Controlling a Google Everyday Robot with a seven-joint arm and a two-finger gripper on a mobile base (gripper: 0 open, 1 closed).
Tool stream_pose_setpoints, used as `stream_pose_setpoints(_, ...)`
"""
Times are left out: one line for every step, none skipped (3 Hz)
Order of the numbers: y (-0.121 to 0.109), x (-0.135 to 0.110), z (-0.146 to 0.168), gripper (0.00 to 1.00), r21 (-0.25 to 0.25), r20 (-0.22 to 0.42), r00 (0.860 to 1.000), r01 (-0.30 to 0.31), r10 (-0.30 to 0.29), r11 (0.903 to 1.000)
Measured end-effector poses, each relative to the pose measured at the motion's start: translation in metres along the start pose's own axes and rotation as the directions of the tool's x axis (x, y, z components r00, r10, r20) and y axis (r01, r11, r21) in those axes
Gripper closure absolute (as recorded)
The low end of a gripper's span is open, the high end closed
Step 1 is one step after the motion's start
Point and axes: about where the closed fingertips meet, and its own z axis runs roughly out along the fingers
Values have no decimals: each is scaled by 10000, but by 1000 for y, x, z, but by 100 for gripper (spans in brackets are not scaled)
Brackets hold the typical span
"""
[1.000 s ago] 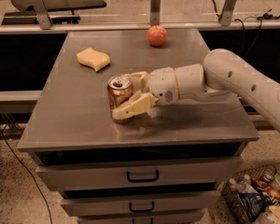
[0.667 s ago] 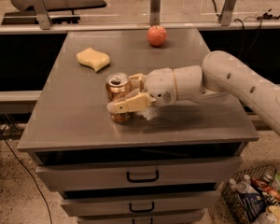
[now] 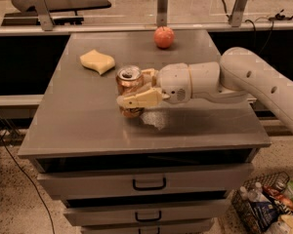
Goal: Pick orange can
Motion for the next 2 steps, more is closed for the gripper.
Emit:
stream_pose_setpoints(-17, -23, -16, 100, 329, 56, 9982, 593, -595, 9977)
stream_pose_setpoints(-43, -48, -40, 100, 911, -239, 9956, 919, -901, 9916)
